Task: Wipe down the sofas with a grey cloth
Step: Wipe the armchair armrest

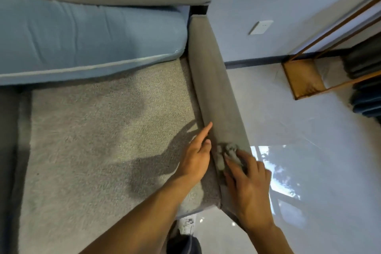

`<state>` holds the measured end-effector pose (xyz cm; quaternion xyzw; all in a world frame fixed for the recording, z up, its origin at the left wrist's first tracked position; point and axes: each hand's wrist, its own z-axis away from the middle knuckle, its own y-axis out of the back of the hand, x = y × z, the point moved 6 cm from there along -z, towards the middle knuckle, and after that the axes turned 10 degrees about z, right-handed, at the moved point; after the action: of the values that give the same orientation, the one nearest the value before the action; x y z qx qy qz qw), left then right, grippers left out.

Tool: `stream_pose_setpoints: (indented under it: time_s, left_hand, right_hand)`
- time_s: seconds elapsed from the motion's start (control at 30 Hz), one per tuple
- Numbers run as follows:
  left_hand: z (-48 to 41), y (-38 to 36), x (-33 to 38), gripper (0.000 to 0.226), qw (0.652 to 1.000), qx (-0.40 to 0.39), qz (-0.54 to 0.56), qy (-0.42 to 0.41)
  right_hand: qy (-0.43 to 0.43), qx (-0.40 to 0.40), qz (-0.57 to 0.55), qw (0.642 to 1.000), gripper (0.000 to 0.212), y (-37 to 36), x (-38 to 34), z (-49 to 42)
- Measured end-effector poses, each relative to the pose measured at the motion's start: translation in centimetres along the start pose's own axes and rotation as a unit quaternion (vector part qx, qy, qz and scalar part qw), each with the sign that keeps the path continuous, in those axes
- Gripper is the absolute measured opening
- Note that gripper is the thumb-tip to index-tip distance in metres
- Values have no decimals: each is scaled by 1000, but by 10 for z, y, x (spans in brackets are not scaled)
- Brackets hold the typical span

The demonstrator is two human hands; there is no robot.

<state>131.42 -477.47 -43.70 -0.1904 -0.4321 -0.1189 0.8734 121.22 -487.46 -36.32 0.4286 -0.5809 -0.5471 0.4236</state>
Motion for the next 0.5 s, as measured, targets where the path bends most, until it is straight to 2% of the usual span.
stream_pose_setpoints:
  time_s: [0.1, 0.17, 0.23, 0.37, 0.5]
  left_hand:
    - [-2, -1, -8, 50, 999, -8, 41, 10]
    - [-8, 0, -6, 45, 997, 7, 78, 25]
    - [-19, 5, 0, 39, 992, 37, 116, 35]
    - [-44, 10, 12, 40, 990, 41, 132, 5]
    - [-59, 0, 21, 40, 990, 43, 132, -13]
  right_hand:
    - [37, 7, 33, 999, 40, 11, -1, -7]
    - [63, 20, 53, 996, 35, 8, -11, -39]
    - [74, 37, 64, 995, 41, 2, -21, -90]
    - [56, 25, 78, 995, 43, -8, -35, -168]
    - [12, 8, 37, 999, 39, 1, -11, -139]
